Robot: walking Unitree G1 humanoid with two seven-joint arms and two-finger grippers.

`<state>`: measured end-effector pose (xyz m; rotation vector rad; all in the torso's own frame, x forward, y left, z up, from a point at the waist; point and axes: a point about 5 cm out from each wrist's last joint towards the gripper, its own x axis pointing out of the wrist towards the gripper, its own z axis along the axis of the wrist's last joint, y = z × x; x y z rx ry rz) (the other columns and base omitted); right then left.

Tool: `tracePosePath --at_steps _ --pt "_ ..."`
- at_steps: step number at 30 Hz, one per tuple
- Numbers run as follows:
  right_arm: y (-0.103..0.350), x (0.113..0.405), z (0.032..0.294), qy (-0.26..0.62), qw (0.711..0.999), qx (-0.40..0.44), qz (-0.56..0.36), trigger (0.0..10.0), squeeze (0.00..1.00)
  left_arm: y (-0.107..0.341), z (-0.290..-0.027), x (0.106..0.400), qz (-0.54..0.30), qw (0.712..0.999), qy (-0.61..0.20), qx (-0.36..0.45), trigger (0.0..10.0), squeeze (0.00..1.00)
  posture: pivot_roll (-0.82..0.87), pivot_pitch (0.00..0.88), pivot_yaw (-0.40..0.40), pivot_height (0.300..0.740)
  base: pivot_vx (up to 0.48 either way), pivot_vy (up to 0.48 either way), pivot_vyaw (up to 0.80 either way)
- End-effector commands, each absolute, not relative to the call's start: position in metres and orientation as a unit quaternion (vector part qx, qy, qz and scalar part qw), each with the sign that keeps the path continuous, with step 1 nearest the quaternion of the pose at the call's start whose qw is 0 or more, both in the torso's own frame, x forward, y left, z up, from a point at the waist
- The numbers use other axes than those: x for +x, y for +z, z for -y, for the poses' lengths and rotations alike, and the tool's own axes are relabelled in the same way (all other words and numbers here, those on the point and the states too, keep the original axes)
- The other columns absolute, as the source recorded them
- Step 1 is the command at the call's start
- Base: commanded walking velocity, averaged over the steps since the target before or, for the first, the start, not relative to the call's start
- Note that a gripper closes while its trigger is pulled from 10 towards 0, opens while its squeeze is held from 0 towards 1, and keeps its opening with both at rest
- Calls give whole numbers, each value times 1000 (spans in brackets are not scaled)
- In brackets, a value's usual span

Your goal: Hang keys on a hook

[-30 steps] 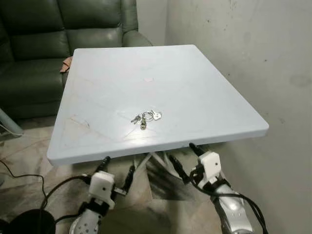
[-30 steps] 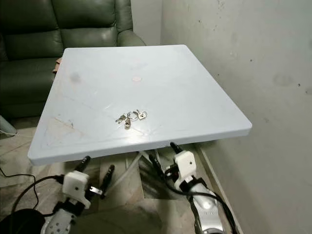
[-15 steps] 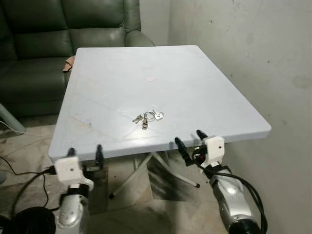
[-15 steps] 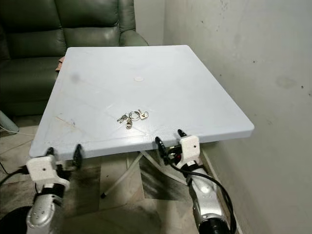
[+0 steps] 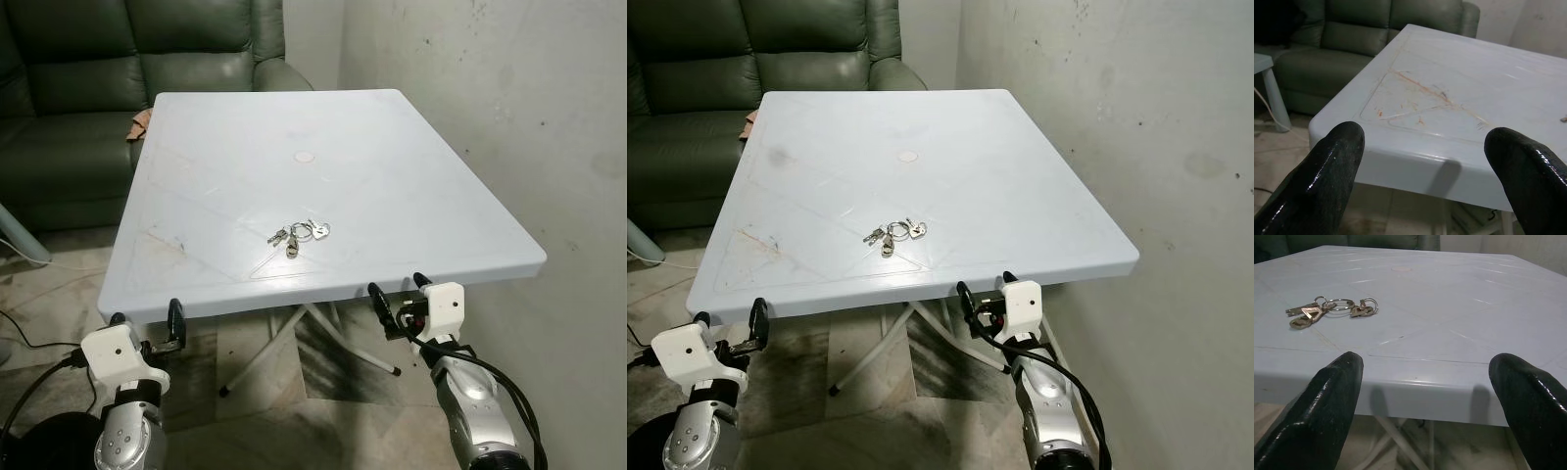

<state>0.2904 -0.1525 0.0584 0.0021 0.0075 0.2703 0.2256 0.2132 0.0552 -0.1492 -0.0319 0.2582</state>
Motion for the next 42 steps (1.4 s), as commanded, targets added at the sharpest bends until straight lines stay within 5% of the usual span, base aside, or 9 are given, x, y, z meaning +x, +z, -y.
tracePosePath --at_steps 1,15,20,42 --pt "65 293 154 134 991 -4 8 10000 0 61 -217 226 21 989 134 -67 10000 0 -19 0 -33 740 0 0 0" --pt "78 289 153 154 987 -5 46 10000 0 75 -209 218 48 988 128 -67 10000 0 -21 0 -33 740 0 0 0" --pt "72 260 164 144 989 15 37 10000 0 74 -204 196 43 988 107 -105 10000 0 -12 0 -40 740 0 0 0" --pt "79 260 159 156 987 17 35 10000 0 79 -202 199 38 990 86 -106 10000 0 -12 0 -43 740 0 0 0"
